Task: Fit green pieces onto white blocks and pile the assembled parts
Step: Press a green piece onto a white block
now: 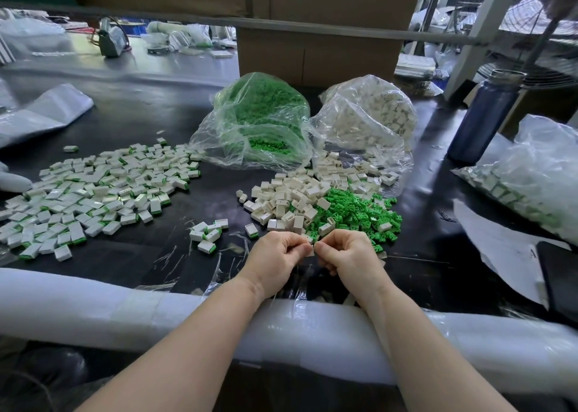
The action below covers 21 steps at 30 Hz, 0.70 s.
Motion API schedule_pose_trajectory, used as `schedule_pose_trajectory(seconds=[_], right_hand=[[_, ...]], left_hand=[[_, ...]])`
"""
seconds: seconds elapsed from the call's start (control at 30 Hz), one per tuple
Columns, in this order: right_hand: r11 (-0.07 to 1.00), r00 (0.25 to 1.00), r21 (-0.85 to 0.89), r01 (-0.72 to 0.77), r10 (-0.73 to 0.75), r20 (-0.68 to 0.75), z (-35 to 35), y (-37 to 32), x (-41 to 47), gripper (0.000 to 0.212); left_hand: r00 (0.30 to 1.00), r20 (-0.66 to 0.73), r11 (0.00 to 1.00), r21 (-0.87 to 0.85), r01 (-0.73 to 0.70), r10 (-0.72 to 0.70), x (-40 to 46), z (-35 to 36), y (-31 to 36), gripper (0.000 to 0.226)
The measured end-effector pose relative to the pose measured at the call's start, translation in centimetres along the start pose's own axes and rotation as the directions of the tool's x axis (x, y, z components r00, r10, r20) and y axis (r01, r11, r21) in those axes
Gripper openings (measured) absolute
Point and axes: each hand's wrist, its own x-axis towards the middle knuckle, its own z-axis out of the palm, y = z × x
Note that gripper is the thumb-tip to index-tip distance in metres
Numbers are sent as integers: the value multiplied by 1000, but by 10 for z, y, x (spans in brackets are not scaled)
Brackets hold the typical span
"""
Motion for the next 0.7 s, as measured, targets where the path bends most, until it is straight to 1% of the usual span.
schedule_pose_trajectory(seconds=[0.13,0.27,0.3,0.4,0.43,0.5,0.6,0.7], right_hand=[[999,998,27,39,-38,-40,3,0,0,17],[987,995,148,56,-44,-85,2,0,0,16],[984,995,171,52,-36,-93,1,0,0,15],[977,996,209,42,-24,-88,-1,0,-1,14],[973,997,226,40,-23,-80,-1,0,-1,13],[965,998,259,41,-25,-65,-3,0,-1,11],[967,998,250,48,-36,-52,-2,0,-1,13],[979,997,197,46,-34,-63,0,0,0,15]], left_hand=[[999,-41,1000,-1,-13,13,1,1,-1,13],[998,-31,999,-18,-47,46,1,3,0,9],[998,-27,998,-19,-54,54,1,3,0,12],[997,-22,997,29,-71,72,0,2,-2,21],[997,-30,997,25,-72,73,0,2,-1,20],[997,-51,998,-37,-59,57,1,2,-1,16],[999,-42,996,-86,-38,34,2,1,-1,20],[1000,-16,995,-98,-14,13,2,0,-1,14]])
